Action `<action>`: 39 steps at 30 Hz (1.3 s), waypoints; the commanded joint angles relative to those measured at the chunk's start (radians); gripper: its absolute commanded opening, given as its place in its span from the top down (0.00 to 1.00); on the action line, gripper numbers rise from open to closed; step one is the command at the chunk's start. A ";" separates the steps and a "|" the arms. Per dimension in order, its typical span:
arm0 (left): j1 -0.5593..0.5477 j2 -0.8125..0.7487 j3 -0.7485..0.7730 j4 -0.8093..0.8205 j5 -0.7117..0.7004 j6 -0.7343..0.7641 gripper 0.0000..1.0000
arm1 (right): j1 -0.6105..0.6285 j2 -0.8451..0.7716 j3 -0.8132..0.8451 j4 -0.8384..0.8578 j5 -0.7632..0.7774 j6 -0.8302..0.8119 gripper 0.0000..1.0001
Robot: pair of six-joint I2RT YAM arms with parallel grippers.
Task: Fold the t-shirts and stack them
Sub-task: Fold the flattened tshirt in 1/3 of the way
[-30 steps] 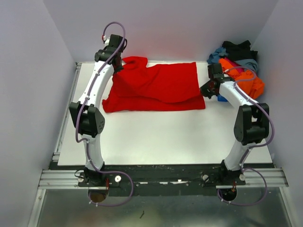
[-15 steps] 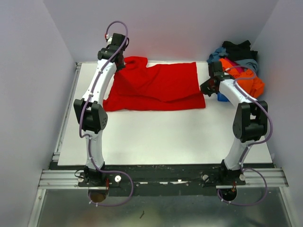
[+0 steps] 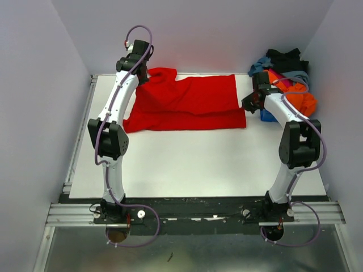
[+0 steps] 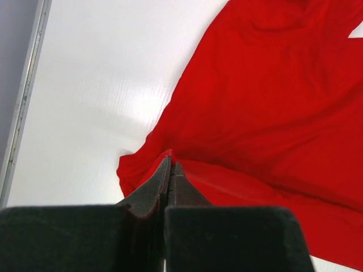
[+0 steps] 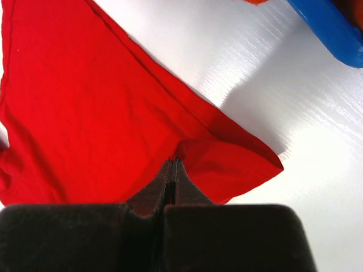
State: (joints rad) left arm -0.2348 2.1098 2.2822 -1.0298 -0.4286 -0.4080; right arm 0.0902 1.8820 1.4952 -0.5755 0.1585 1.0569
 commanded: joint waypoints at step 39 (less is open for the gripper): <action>0.018 0.211 0.079 0.379 0.126 0.008 0.03 | -0.015 0.074 0.042 0.173 -0.005 -0.115 0.30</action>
State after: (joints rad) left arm -0.2245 2.2890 2.3795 -0.7509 -0.3439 -0.3927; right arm 0.0837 2.0396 1.6394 -0.5266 0.1555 0.9787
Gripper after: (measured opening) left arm 0.733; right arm 0.642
